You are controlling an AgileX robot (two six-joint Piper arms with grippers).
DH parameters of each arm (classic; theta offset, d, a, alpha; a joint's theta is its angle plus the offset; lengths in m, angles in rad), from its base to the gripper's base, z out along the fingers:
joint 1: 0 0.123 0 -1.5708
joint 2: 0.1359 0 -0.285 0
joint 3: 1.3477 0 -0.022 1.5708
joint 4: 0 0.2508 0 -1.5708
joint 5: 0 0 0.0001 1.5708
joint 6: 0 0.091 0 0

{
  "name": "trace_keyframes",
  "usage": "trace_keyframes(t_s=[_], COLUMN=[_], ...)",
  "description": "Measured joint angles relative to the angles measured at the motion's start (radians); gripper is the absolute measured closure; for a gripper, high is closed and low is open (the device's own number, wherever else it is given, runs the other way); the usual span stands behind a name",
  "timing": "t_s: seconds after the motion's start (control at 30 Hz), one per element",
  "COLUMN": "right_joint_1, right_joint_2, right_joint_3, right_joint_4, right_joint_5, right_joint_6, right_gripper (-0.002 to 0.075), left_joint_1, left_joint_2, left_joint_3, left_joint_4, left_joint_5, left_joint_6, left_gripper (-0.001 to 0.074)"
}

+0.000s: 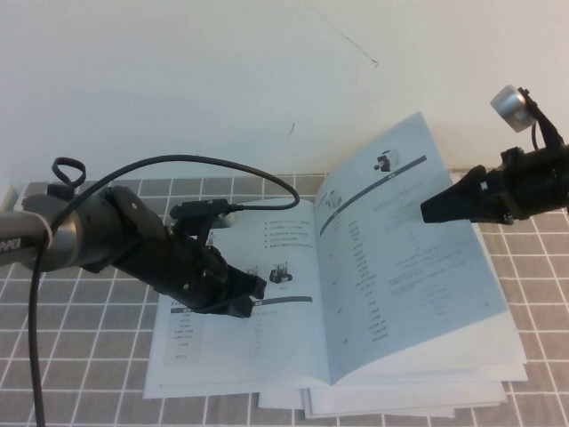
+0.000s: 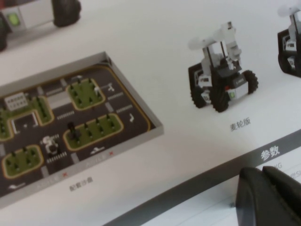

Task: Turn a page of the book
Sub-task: Open the closed book

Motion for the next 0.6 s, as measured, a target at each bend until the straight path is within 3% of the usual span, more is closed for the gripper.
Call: trace_keyframes(t_s=[0.6], right_joint_1=[0.000], right_joint_2=[0.000], right_joint_3=[-0.211], right_joint_4=[-0.367], right_joint_5=[0.041], right_joint_6=[0.298], right_gripper=[0.0333], left_joint_1=[0.000], left_joint_2=[0.000], left_joint_3=[0.000], left_joint_4=[0.000], left_joint_5=[0.000], left_joint_6=[0.017], left_gripper=[0.0738])
